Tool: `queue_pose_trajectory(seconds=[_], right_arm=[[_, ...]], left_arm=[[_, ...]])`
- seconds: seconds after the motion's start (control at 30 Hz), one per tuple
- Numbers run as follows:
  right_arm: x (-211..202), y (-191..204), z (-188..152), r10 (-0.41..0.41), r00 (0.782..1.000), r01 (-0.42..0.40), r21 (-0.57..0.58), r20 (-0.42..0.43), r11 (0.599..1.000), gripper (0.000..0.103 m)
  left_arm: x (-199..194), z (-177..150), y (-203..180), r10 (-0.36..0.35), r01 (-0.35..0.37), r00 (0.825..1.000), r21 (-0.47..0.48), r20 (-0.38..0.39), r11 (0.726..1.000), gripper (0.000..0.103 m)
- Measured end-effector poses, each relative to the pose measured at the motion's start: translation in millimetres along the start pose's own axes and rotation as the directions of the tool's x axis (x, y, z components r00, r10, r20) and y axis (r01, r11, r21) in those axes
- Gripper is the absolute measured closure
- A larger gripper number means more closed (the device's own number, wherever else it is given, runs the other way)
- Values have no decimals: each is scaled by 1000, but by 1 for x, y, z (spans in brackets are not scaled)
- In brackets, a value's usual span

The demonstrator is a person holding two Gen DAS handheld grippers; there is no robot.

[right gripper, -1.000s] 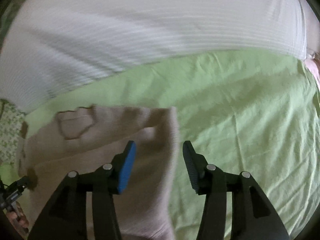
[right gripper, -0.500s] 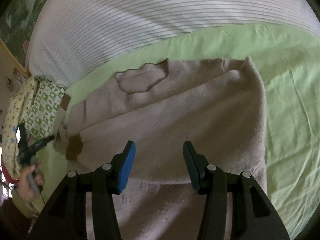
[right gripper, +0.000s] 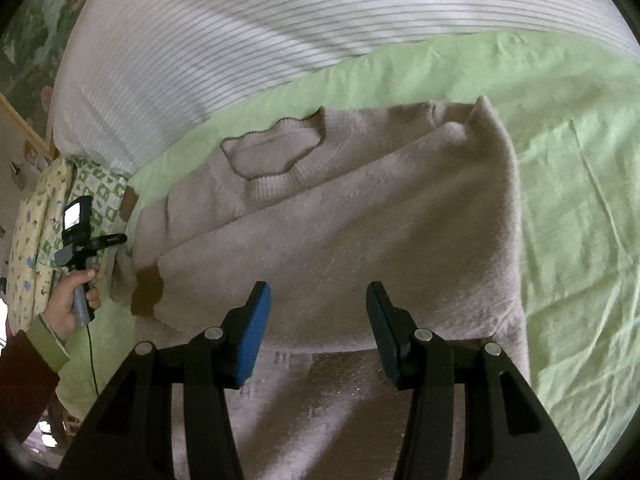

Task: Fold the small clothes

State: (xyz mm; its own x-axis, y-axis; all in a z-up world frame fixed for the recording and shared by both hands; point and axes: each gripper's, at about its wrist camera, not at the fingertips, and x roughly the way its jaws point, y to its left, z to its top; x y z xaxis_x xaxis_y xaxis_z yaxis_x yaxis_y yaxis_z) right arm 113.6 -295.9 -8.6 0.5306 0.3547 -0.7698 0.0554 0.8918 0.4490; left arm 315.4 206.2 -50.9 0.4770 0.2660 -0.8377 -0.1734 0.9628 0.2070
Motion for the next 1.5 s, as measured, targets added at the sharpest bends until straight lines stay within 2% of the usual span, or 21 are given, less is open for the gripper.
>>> queue_pose_trajectory(seconds=[0.07, 0.13, 0.2, 0.3, 0.37, 0.4, 0.47, 0.5, 0.57, 0.67, 0.77, 0.8, 0.83, 0.9, 1.07, 1.2, 1.3, 1.33, 1.37, 1.4, 1.5], right_arm=[[-4, -3, 2, -6, 1000, 6, 13, 17, 1000, 52], [-9, -6, 4, -10, 999, 9, 33, 35, 999, 52], [-15, -8, 7, -8, 999, 5, 55, 53, 998, 52], [-26, -7, 9, -2, 996, -4, 71, 85, 997, 52], [-32, -5, 8, 5, 995, -12, 77, 98, 997, 52], [-35, -5, 7, 9, 995, -18, 81, 104, 997, 52], [-37, -6, 5, 20, 995, -30, 96, 102, 995, 52], [-37, -7, 3, 29, 995, -40, 109, 100, 993, 52], [-37, -10, 0, 26, 995, -39, 135, 97, 990, 52], [-35, -17, -3, 13, 997, -25, 154, 79, 988, 52], [-36, -28, -7, 12, 997, -25, 173, 74, 985, 50], [-35, -33, -8, 5, 997, -18, 182, 71, 983, 48], [-35, -36, -8, 2, 998, -15, 191, 69, 982, 43], [-33, -41, -9, 12, 997, -27, 211, 71, 977, 42], [-15, -41, 3, 29, 998, -40, 196, 60, 980, 42], [17, -46, 21, -71, 997, 70, 176, -4, 982, 42], [42, -51, 31, -53, 998, 60, 191, -40, 980, 42], [45, -49, 35, -41, 998, 48, 179, -41, 983, 47], [47, -42, 40, -15, 999, 21, 154, -43, 988, 85], [46, -37, 44, 8, 999, -1, 136, -50, 991, 96], [-2, -16, 66, 112, 992, -118, 111, 62, 987, 97]], left_arm=[[-33, 1, -10, -101, 100, 993, 7, 55, 995, 98], [-82, 1, -29, -228, 227, 965, 26, 128, 974, 98], [-124, -1, -53, -341, 333, 923, 75, 180, 940, 98], [-180, -11, -104, -506, 482, 835, 154, 218, 862, 98], [-204, -25, -151, -605, 570, 773, 210, 190, 794, 98], [-205, -29, -172, -636, 599, 756, 227, 157, 768, 94], [-197, -43, -211, -664, 632, 742, 237, 89, 738, 81], [-193, -50, -224, -670, 641, 740, 244, 55, 728, 64], [-183, -72, -251, -670, 648, 743, 270, -14, 713, 48], [-179, -98, -256, -651, 635, 757, 290, -52, 716, 48], [-173, -113, -220, -616, 600, 786, 282, -38, 748, 41], [-173, -121, -204, -597, 578, 802, 275, -18, 768, 34], [-171, -127, -179, -564, 544, 826, 254, 9, 800, 31], [-161, -135, -139, -516, 497, 856, 214, 38, 841, 28], [-109, -144, -75, -337, 336, 941, 143, -14, 931, 28], [-77, -146, -53, -280, 283, 959, 112, -45, 953, 28], [-59, -142, -51, -274, 278, 960, 88, -53, 957, 28], [-56, -139, -55, -277, 280, 960, 86, -53, 956, 28], [-54, -137, -59, -277, 280, 960, 88, -50, 956, 28], [-51, -135, -61, -267, 270, 963, 93, -46, 958, 28], [-46, -127, -66, -230, 233, 972, 81, -40, 969, 28]])
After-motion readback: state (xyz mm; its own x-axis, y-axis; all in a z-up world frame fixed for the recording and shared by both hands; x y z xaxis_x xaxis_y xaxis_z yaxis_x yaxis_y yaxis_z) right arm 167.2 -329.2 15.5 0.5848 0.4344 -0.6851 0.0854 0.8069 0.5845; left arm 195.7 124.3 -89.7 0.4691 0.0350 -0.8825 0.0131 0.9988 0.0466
